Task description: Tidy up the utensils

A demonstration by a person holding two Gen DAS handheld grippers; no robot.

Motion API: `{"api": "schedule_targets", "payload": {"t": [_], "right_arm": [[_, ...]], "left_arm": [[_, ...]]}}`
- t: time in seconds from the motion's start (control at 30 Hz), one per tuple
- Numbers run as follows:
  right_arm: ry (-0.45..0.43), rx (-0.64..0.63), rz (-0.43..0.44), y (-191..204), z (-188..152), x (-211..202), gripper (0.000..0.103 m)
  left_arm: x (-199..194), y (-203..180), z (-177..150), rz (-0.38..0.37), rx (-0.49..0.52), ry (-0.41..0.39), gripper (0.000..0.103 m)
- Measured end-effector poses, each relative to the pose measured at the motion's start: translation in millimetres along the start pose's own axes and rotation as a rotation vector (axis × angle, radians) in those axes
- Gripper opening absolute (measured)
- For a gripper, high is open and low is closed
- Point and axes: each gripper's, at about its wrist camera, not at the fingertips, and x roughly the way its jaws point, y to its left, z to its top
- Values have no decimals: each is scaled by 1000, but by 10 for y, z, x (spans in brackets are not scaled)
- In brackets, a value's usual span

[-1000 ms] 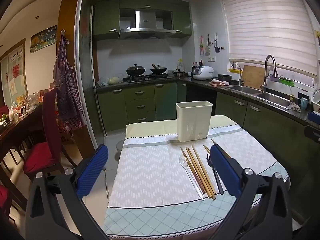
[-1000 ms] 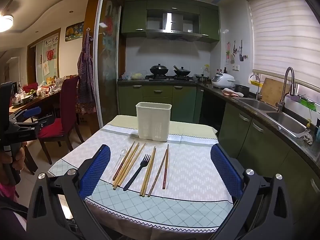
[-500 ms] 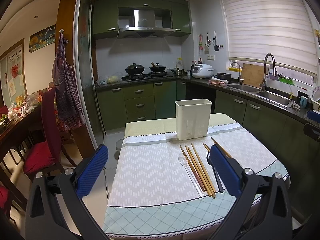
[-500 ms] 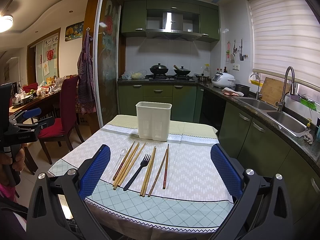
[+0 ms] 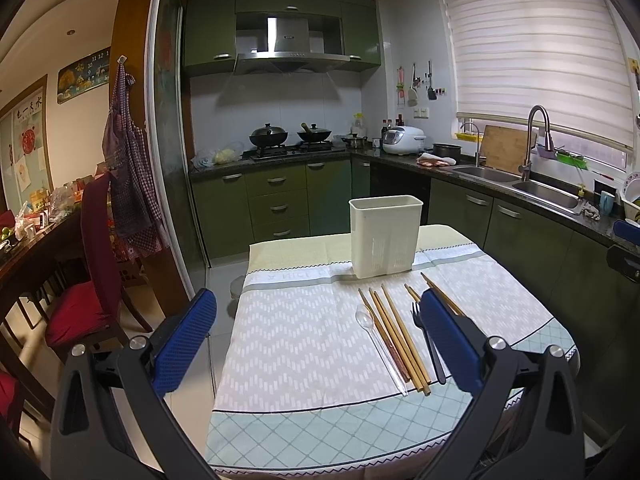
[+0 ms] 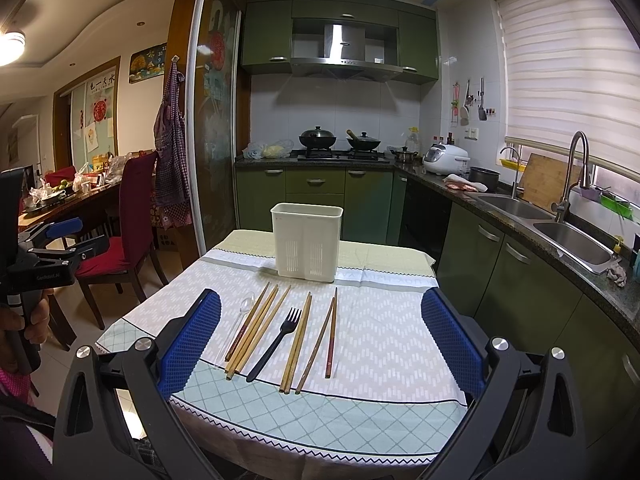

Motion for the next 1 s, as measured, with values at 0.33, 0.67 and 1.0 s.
{"api": "schedule_targets", "payload": {"t": [0.33, 0.67, 1.0], "right_arm": [[1, 1, -1, -4, -37, 29, 99], [2, 3, 0, -5, -63, 50, 99], [3, 3, -1, -1, -75, 89, 99]], "left_arm": [[24, -16, -22, 1, 1, 4, 97], [36, -15, -33, -1, 0, 5, 97], [43, -12, -21, -1, 0, 6, 97]]}}
